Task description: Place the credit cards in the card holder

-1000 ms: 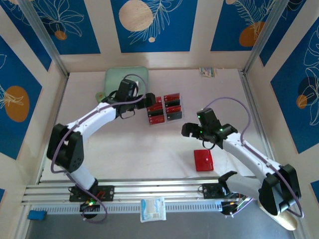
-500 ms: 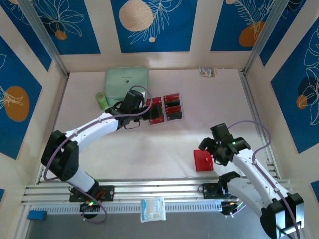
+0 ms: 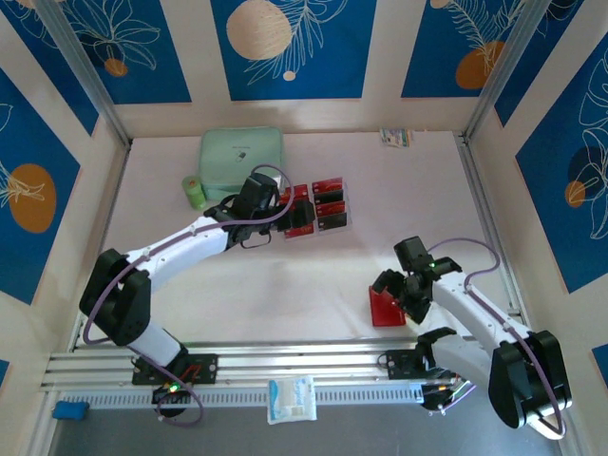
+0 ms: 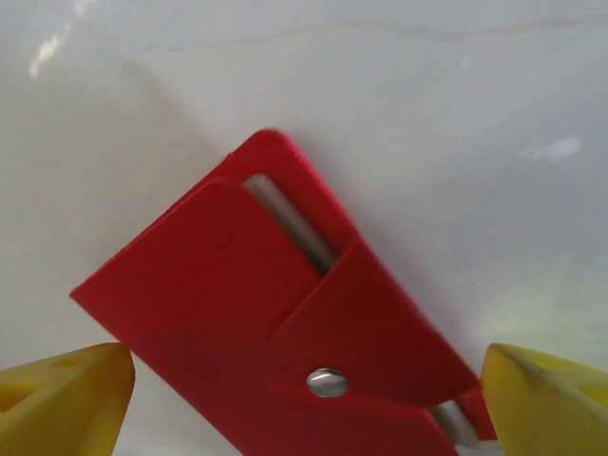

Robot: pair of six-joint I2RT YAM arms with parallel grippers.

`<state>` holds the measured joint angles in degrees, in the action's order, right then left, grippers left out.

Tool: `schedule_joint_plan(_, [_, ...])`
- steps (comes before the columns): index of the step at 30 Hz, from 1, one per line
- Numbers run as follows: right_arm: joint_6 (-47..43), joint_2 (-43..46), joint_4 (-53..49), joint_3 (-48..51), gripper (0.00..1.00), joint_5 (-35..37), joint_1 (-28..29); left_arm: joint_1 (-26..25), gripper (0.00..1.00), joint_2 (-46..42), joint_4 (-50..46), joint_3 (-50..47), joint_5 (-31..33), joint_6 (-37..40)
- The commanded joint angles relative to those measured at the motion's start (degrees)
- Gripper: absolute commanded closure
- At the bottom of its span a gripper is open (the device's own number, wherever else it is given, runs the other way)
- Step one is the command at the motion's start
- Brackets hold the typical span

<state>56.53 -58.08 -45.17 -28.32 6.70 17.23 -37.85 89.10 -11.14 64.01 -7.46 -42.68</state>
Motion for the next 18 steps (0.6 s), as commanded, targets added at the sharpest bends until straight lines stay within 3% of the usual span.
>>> schedule_joint_plan(1, [-0.8, 0.5, 3.9, 0.8, 0.06, -8.4, 0.2, -0.7, 0.0, 0.5, 1.3, -0.4, -0.5, -0.7])
schedule_joint_plan(7, [-0.5, 5.1, 8.3, 1.8, 0.08, -14.9, 1.1, -0.8, 0.0, 0.7, 1.5, -0.5, -0.2, -0.7])
schedule_joint_plan(18, [-0.2, 10.1, 0.0, 2.6, 0.13, -8.5, 1.3, -1.6, 0.0, 1.4, 2.1, -0.5, -0.1, -1.0])
